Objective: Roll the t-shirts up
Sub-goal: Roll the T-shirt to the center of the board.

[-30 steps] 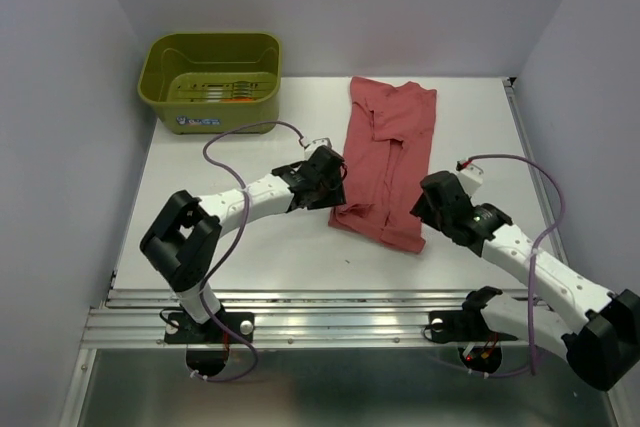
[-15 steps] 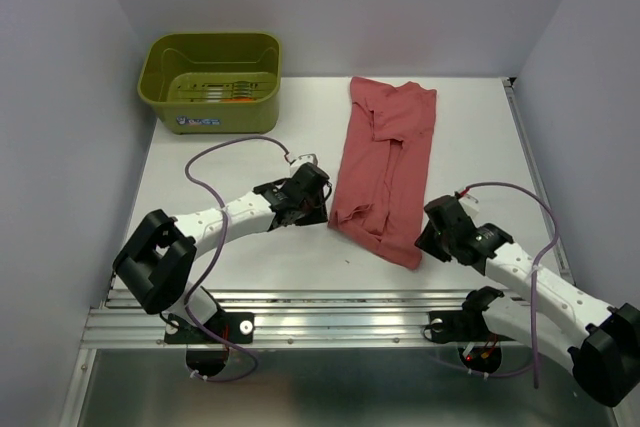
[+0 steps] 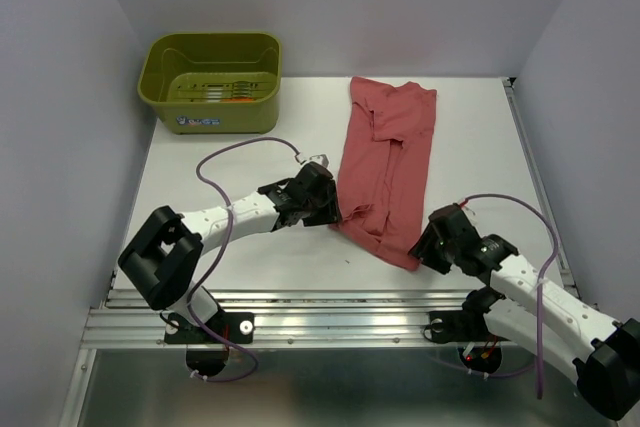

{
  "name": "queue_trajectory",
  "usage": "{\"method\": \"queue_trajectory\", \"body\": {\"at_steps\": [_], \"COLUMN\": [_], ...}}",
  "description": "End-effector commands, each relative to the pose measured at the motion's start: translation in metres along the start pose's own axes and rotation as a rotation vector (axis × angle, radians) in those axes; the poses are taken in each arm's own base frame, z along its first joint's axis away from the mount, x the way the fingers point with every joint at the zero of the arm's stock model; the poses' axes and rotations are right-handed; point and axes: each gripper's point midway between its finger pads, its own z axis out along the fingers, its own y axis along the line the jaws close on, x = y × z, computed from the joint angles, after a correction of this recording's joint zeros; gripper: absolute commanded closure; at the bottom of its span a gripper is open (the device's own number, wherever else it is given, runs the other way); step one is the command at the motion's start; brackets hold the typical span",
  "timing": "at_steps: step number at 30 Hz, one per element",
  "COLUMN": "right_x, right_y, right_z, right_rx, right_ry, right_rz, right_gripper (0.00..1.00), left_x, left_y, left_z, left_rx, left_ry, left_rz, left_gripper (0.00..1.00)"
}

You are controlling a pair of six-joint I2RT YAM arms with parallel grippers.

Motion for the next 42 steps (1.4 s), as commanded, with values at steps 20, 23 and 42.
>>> {"method": "queue_trajectory", "body": {"at_steps": [20, 23, 42], "right_x": [-0.015, -0.023, -0.063], "right_y": [0.018, 0.025, 0.042], "right_z": [0.003, 0.002, 0.014], "right_rx": [-0.048, -0.04, 0.015], "right_ry": [-0.053, -0.074, -0.158], "right_rz": [-0.003, -0.011, -0.053], "right_gripper": [0.99, 0.99, 0.98], "left_x": [-0.009, -0.011, -0.016], "left_y": [-0.027, -0.027, -0.024], "left_z": [0.004, 0.002, -0.007], "left_rx": [0.09, 0.086, 0.094], "left_ry": [-0.007, -0.013, -0.032], "left_rz": [0.017, 0.017, 0.018], "left_gripper": [0.61, 0.6, 0.6]}}
